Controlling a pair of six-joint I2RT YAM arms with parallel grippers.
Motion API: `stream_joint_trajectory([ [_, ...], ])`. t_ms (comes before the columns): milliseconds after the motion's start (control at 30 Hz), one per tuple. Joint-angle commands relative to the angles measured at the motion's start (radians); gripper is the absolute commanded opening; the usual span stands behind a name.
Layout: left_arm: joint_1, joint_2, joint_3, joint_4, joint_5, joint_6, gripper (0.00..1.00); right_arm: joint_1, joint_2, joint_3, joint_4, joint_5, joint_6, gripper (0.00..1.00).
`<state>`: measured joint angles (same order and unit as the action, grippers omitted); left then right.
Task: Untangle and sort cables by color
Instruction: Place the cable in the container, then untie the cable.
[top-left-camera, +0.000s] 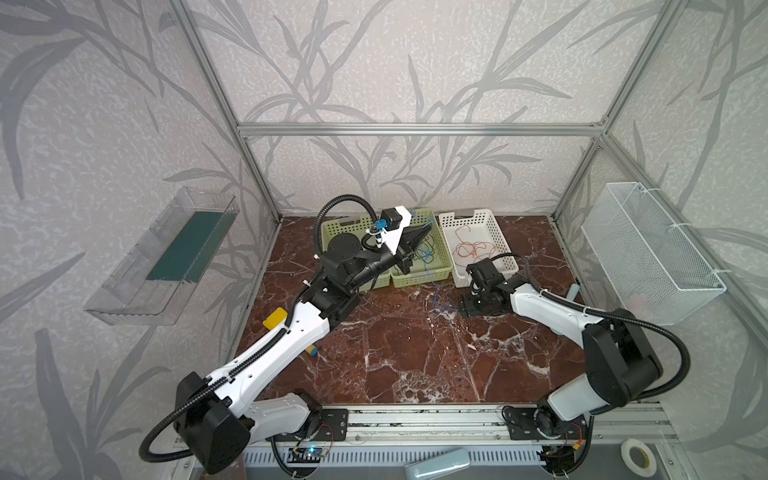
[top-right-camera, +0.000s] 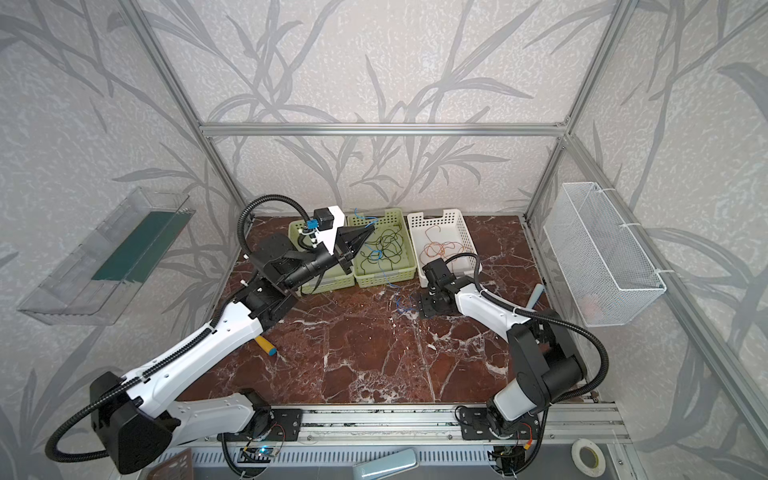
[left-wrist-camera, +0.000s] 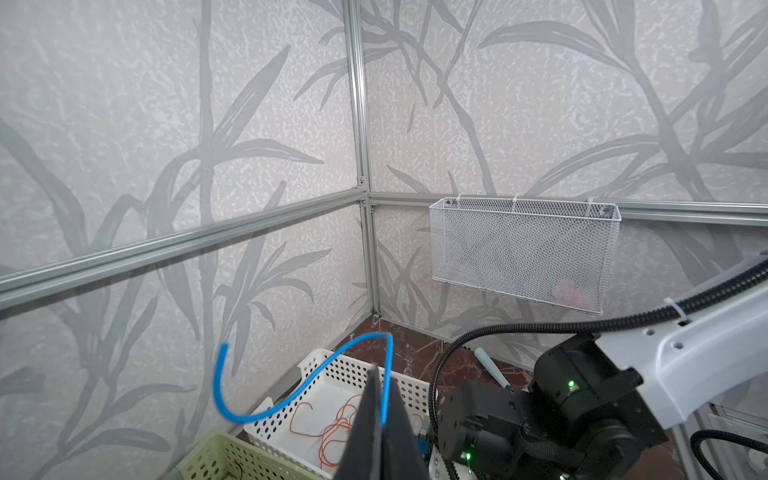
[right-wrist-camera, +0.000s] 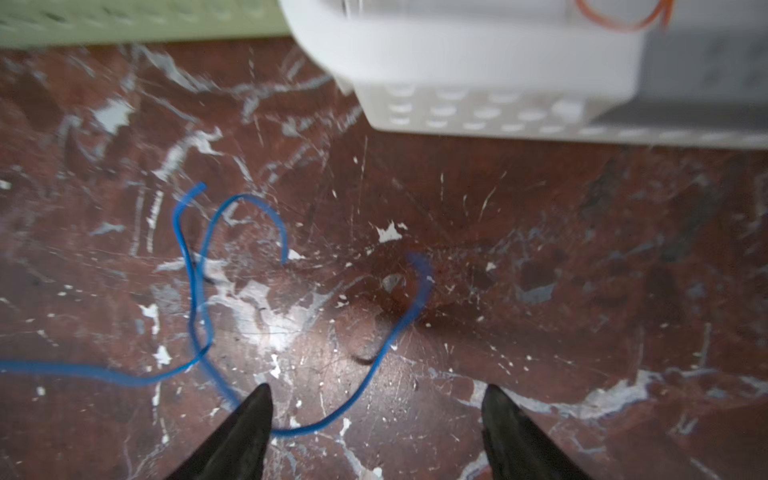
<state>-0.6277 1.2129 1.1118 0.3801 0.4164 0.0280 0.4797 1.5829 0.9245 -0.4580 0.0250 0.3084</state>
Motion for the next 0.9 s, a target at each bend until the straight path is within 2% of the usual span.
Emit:
stream_joint_trajectory([
  [0,-0.001,-0.006,0.093,-0.031,-0.003,0.082,0.00,0.015,0.037,-0.025,0.045,-0.007,0.033,0.72],
  [267,-0.002,0.005,0.269,-0.170,-0.012,0.209,0.00,0.050,0.169,-0.001,0.059,0.008,0.065,0.59],
  [367,-0.002,0.006,0.332,-0.241,-0.024,0.257,0.00,0.048,0.167,0.007,0.056,0.030,0.070,0.54],
  [433,-0.002,0.011,0.366,-0.286,-0.024,0.276,0.00,0.050,0.130,0.000,0.078,0.022,0.054,0.54],
  [567,-0.002,0.015,0.367,-0.290,-0.007,0.270,0.00,0.075,-0.031,-0.067,0.264,-0.175,-0.132,0.67],
  [700,-0.002,0.020,0.356,-0.280,-0.008,0.262,0.00,0.165,-0.102,-0.112,0.395,-0.353,-0.322,0.78],
  [800,-0.002,0.024,0.344,-0.266,-0.008,0.247,0.00,0.237,-0.123,-0.177,0.585,-0.432,-0.338,0.79],
  [867,-0.002,0.028,0.338,-0.252,-0.004,0.235,0.00,0.280,-0.105,-0.209,0.705,-0.413,-0.320,0.80],
])
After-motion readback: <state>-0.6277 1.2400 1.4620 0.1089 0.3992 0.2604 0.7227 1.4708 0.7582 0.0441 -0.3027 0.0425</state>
